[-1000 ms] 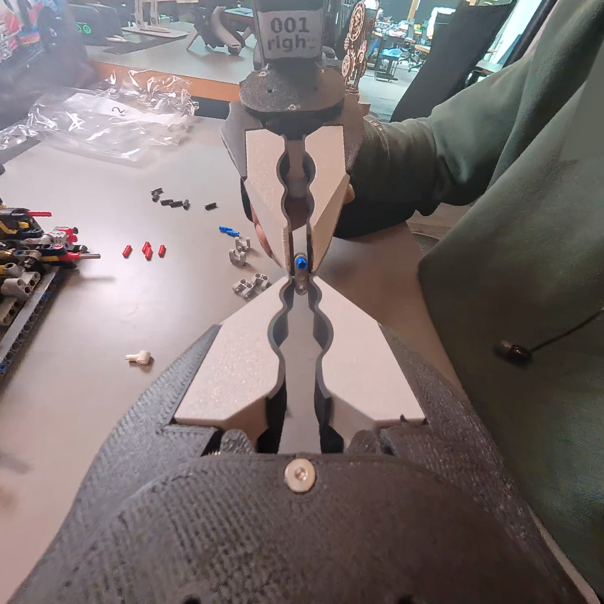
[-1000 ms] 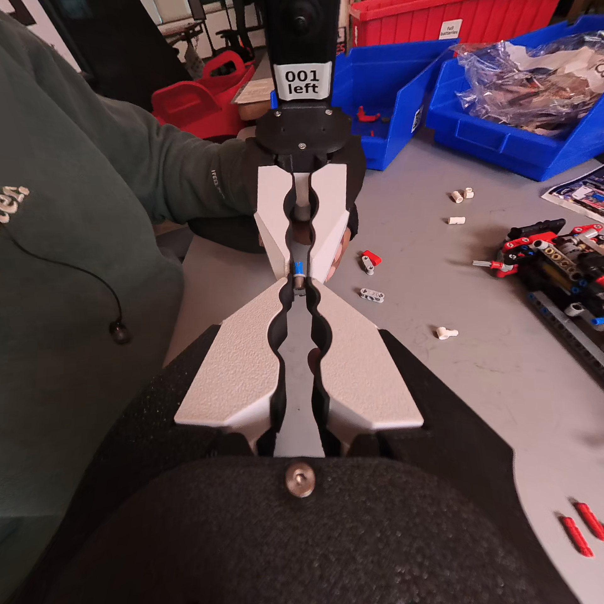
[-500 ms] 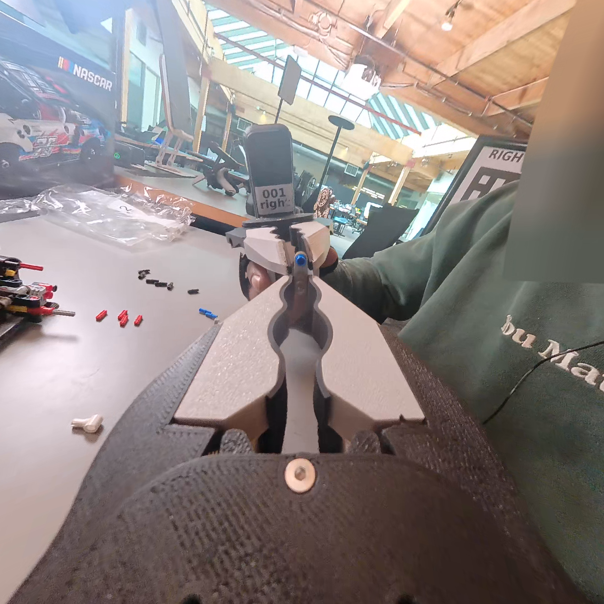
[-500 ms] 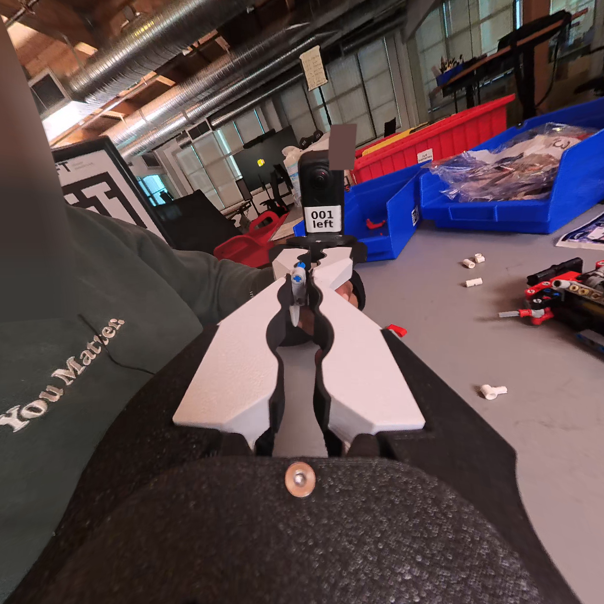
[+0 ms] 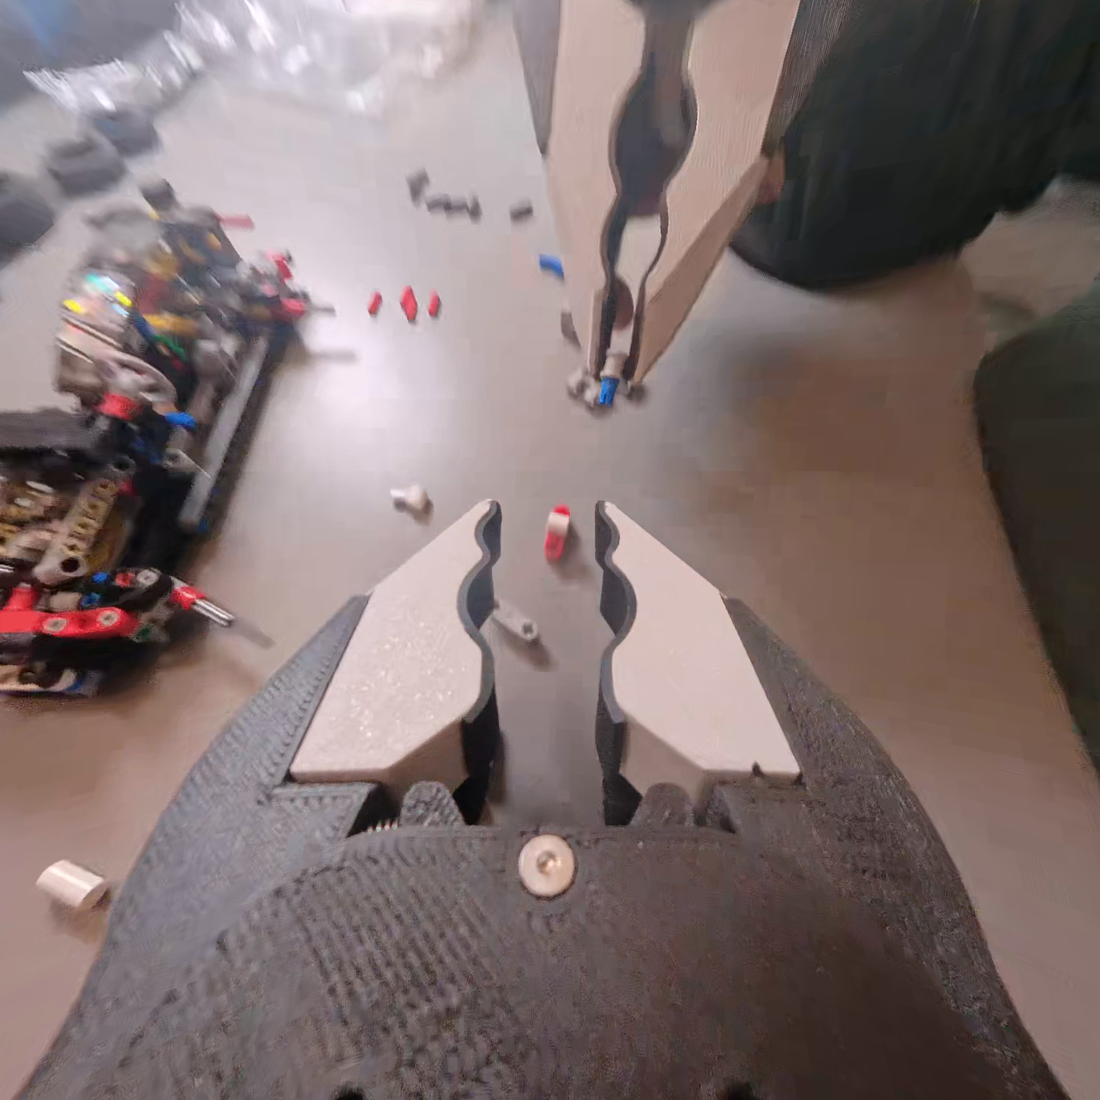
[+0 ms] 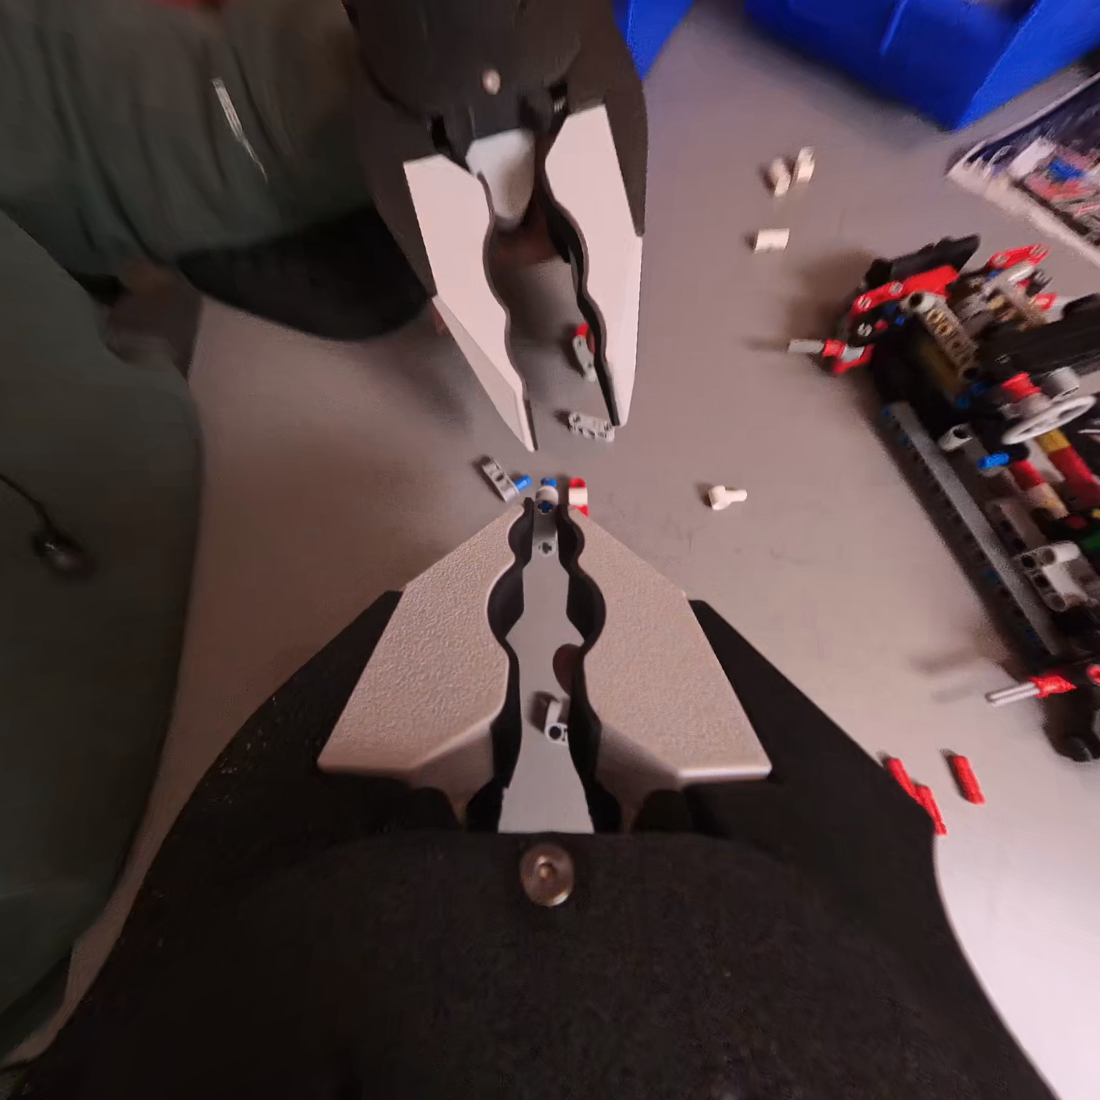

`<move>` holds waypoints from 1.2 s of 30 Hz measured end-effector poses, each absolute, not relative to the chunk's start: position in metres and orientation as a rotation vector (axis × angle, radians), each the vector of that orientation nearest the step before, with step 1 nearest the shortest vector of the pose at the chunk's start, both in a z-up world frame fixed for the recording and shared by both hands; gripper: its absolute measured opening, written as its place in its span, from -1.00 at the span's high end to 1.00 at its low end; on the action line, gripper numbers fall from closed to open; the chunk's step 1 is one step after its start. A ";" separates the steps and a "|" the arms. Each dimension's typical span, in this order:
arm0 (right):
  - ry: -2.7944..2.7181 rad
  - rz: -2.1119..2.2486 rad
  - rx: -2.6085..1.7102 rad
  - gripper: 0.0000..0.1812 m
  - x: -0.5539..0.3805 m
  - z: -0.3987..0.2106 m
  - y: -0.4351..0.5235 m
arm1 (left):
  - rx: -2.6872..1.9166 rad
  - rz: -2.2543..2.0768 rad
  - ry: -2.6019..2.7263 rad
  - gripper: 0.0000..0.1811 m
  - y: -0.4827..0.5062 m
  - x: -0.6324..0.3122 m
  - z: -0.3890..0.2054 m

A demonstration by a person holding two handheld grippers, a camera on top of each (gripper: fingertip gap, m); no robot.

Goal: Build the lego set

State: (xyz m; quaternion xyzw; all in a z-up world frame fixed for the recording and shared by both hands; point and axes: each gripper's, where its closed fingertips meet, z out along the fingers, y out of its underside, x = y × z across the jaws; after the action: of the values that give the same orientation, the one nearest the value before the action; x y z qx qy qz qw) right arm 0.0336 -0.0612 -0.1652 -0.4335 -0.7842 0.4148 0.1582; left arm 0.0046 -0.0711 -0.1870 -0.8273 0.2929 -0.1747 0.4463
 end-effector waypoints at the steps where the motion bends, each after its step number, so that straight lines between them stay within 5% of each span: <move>1: -2.314 1.112 -1.246 0.94 0.033 -0.174 -0.061 | -2.090 -0.435 0.751 0.66 -0.071 0.005 -0.198; 14: -2.716 0.614 -1.273 0.94 0.018 -0.219 -0.059 | -2.123 -0.340 0.894 0.89 -0.065 0.013 -0.220; 36: -2.893 0.360 -1.234 0.94 0.019 -0.218 -0.062 | -2.076 -0.310 0.906 0.94 -0.069 0.013 -0.219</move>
State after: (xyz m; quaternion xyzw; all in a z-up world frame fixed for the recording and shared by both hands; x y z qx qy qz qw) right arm 0.0192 -0.0623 -0.2182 -0.3897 -0.9138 0.1137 -0.0121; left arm 0.0133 -0.0688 -0.2192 -0.8261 0.3607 -0.1235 0.4149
